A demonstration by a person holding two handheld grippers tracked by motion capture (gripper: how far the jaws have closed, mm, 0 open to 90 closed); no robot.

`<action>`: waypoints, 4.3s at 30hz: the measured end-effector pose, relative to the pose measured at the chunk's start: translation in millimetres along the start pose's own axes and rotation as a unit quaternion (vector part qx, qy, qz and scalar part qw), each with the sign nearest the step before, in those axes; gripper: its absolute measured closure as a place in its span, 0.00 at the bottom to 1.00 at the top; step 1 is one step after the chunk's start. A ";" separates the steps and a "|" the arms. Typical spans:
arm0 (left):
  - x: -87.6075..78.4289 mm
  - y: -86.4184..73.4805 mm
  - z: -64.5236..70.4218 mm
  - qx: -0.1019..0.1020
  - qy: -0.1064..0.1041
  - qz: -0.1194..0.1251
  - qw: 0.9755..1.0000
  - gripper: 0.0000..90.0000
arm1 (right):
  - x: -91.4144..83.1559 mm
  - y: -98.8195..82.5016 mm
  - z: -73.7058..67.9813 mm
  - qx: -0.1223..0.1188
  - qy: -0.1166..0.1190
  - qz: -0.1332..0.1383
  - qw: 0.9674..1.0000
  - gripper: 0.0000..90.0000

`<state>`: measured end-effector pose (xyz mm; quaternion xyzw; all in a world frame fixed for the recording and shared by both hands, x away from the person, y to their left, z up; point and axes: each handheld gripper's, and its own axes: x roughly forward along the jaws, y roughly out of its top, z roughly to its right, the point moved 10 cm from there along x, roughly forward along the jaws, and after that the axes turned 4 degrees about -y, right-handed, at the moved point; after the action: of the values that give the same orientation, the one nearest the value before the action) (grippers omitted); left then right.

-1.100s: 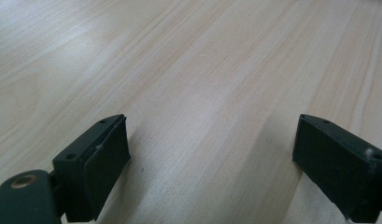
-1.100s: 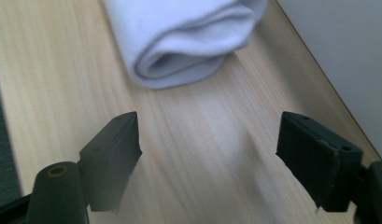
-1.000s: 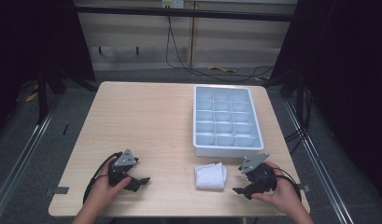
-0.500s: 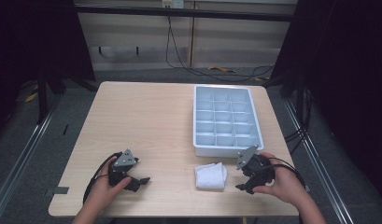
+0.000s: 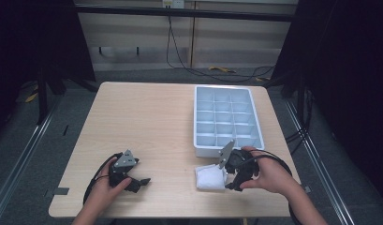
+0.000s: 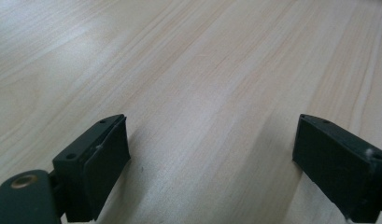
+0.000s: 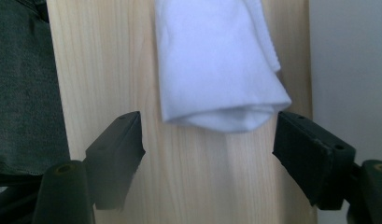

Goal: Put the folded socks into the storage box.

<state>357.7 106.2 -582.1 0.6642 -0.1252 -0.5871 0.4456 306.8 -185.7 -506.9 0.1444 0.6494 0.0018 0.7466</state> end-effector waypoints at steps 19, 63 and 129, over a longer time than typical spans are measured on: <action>0.0 0.0 0.0 0.000 0.000 0.000 1.000 0.12 | 31.2 36.7 -1.2 -0.044 0.027 -0.029 0.998 0.26; 0.1 -0.1 0.3 -0.001 -0.001 0.000 1.000 0.11 | 59.2 37.4 11.3 -0.038 -0.014 -0.031 0.999 0.46; 0.0 0.2 0.5 -0.002 -0.003 0.001 1.000 0.11 | -65.8 59.8 72.9 0.045 -0.005 -0.023 0.999 0.79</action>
<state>357.3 105.9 -582.0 0.6614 -0.1253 -0.5889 0.4472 378.3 -156.5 -421.7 0.1629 0.6485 -0.0449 0.7423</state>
